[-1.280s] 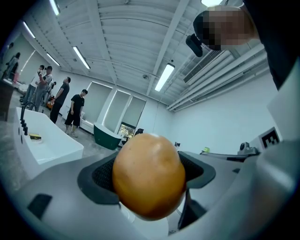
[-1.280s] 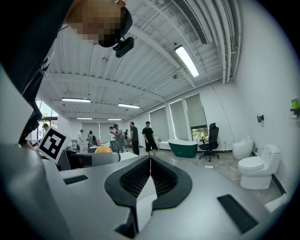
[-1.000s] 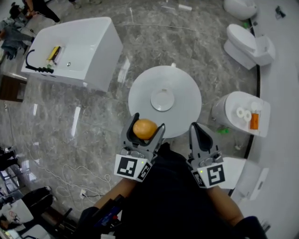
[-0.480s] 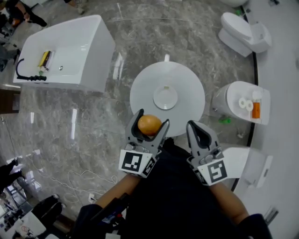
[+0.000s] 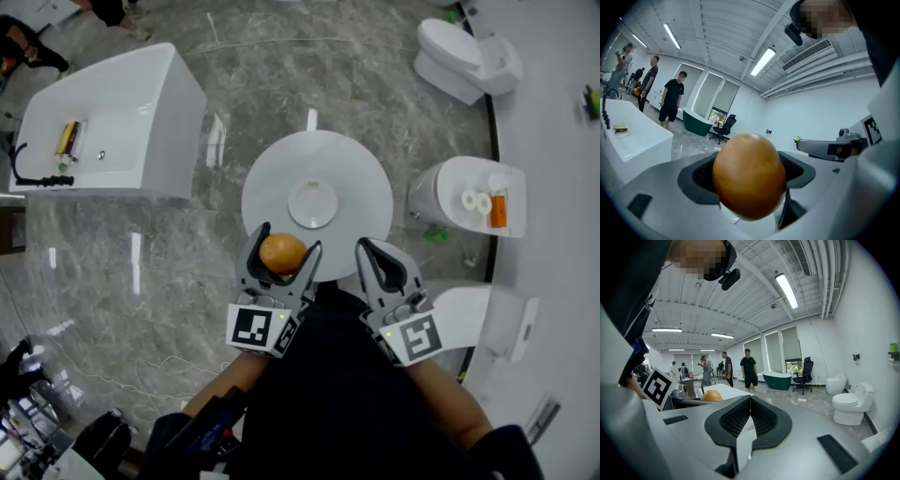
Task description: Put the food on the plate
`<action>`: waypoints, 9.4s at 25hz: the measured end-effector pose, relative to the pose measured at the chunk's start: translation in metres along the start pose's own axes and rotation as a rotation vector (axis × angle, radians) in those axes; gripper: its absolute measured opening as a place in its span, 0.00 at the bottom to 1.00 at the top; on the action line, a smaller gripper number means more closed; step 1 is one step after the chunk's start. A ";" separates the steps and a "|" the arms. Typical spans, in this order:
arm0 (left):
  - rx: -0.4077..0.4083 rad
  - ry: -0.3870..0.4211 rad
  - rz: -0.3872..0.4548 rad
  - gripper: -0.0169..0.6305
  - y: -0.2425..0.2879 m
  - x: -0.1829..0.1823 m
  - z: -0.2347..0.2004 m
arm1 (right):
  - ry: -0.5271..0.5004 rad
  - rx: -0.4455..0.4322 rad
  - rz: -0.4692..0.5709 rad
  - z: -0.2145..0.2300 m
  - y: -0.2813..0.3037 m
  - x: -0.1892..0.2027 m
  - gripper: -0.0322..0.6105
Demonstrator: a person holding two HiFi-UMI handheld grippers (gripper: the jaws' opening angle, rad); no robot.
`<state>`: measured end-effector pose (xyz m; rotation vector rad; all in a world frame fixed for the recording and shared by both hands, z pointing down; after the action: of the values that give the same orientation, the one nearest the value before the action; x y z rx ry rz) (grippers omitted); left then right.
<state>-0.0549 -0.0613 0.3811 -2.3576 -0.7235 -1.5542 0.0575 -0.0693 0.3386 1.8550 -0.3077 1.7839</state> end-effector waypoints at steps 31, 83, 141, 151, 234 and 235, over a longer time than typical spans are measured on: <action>0.242 0.012 -0.148 0.60 -0.002 0.010 -0.037 | 0.079 0.325 -0.007 -0.011 -0.005 0.011 0.06; 0.131 0.003 -0.442 0.60 0.119 0.169 -0.101 | 0.029 0.034 -0.058 0.055 0.096 0.034 0.06; 0.108 0.003 -0.754 0.60 0.143 0.312 -0.135 | -0.045 -0.008 -0.186 0.081 0.097 0.107 0.06; 0.072 0.018 -0.817 0.60 0.143 0.325 -0.142 | -0.046 0.041 -0.172 0.098 0.094 0.108 0.06; 0.124 -0.078 -0.429 0.60 0.069 0.163 -0.092 | -0.036 0.051 -0.055 0.023 0.056 0.066 0.06; 0.125 -0.082 -0.414 0.60 0.067 0.157 -0.090 | -0.033 0.052 -0.046 0.021 0.055 0.063 0.06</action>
<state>-0.0421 -0.1150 0.5659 -2.2906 -1.3565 -1.5071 0.0530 -0.1127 0.4124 1.9141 -0.2308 1.7471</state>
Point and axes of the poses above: the fingertips, and each gripper's own axes: y forward along the fingers, z to its right, x out of its underside, the point moved 1 cm from there along -y, backward along the fingers, and after that the axes turned 15 degrees about x, right-handed, at the moved point
